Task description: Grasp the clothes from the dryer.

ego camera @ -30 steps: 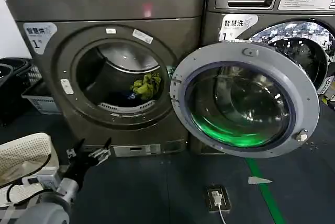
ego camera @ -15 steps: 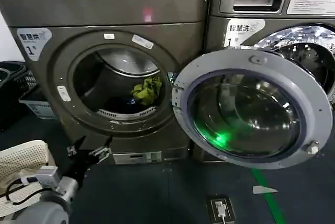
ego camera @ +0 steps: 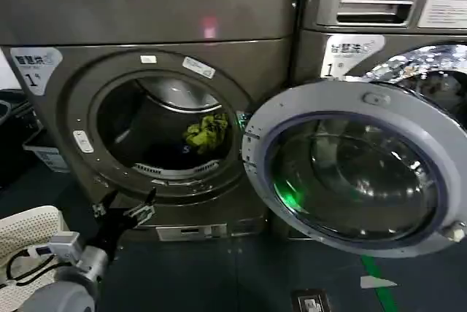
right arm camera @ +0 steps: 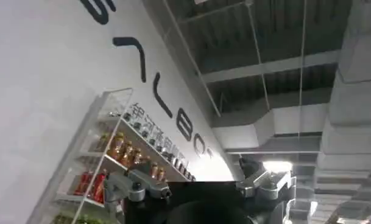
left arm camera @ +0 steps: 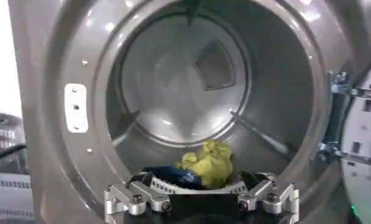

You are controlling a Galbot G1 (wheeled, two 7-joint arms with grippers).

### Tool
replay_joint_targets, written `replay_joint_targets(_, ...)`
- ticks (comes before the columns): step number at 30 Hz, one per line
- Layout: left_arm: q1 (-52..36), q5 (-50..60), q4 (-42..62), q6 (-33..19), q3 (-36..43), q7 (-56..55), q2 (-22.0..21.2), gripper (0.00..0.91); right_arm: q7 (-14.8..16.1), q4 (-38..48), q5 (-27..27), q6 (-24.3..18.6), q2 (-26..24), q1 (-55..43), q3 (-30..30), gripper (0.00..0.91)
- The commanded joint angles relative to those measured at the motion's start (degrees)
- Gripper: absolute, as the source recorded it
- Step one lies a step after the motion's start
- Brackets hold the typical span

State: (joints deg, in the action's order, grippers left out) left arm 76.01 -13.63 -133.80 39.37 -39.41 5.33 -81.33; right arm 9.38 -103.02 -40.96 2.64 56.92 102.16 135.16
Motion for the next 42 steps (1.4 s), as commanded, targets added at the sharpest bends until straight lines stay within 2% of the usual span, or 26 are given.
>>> replay_joint_targets(1,0.05,-0.04,0.04,-0.03,-0.03,0.04,0.04,0.907,0.04,-0.06,-0.06,-0.02,0.03,-0.04,-0.08,0.907)
replay_joint_targets(7,-0.35,-0.33,0.25,-0.91,0.01,0.54,0.51,0.907,-0.73,-0.44,0.04,0.16,-0.22,-0.01,-0.47,0.907)
replay_joint_targets(14,-7.61,-1.25,5.75,-5.44,3.52,0.55,1.99,0.907,-0.91,-1.44,0.06,0.24,0.03,1.62,0.63,0.907)
replay_joint_targets(18,-14.11,-0.85,14.02,-9.38,6.14,-0.50,2.06,0.907,-0.95,-1.91,-0.10,0.28,0.08,2.80,1.93,0.907)
replay_joint_targets(25,-26.78,0.19,30.46,-10.66,9.90,-1.28,2.00,0.907,-0.92,-3.76,-0.88,0.38,1.15,3.84,3.16,0.907)
replay_joint_targets(35,-42.03,1.75,52.78,-15.74,15.36,-2.09,1.56,0.907,-0.85,-6.12,-1.71,0.39,2.80,3.84,2.79,0.907)
replay_joint_targets(42,-50.23,3.67,63.67,-18.36,16.14,-1.92,0.08,0.907,-0.83,-6.20,-2.17,0.41,2.19,3.51,2.60,0.907)
